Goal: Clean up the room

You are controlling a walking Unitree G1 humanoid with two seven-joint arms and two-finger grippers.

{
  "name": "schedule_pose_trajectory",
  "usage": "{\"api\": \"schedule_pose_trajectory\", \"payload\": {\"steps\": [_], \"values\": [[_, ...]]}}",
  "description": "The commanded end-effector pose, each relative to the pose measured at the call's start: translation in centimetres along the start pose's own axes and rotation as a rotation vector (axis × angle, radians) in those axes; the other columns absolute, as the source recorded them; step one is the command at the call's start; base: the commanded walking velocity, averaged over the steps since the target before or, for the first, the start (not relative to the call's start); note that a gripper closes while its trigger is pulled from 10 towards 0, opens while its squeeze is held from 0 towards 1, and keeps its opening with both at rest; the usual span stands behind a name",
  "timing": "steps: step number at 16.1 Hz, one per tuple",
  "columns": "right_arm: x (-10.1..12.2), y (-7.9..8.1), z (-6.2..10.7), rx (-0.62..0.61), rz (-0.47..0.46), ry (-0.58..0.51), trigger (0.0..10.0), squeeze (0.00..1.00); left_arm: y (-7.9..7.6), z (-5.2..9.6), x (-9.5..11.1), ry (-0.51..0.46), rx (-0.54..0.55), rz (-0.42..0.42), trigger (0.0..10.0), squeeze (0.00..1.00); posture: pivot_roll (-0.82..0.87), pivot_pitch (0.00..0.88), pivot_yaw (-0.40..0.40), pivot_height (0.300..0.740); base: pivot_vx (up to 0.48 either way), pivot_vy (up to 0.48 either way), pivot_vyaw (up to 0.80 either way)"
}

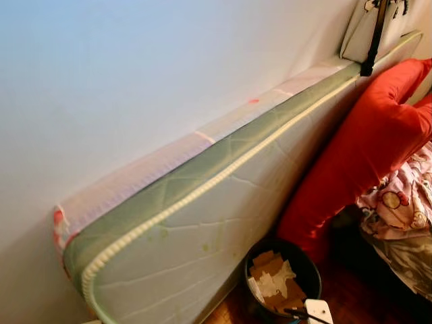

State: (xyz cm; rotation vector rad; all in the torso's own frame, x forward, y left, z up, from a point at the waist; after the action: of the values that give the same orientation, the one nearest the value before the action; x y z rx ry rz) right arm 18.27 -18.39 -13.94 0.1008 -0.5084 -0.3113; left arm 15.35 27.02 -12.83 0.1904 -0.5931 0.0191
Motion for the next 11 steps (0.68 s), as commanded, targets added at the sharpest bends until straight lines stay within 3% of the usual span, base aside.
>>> {"api": "schedule_pose_trajectory", "payload": {"steps": [1,11], "values": [[1.69,0.19,-0.09,0.024,-0.140,-0.051,10.0,0.00,-4.26,-1.53,6.79,-0.123,-0.033,-0.153,10.0,0.00,0.08,0.060,-0.008,0.740,0.000,-0.420,0.00],[1.85,0.05,-0.07,0.022,-0.142,-0.053,10.0,0.00,-4.36,-1.52,6.57,-0.116,-0.027,-0.129,10.0,0.00,0.08,0.070,-0.022,0.740,0.000,-0.419,0.00]]}}
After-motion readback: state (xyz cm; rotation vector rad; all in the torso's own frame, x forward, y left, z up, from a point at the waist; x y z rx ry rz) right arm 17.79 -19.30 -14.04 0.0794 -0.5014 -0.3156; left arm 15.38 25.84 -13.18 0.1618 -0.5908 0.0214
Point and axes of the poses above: a point about 5 cm out from each wrist's last joint towards the gripper, its own z axis pointing back from the gripper into the wrist, its own x axis along the axis of the wrist's last joint, y = z × x, the point moved 5 cm from there along -z, pointing out of the wrist towards the gripper, and after that the axes turned 13 degrees about -z, right-handed, at the moved point
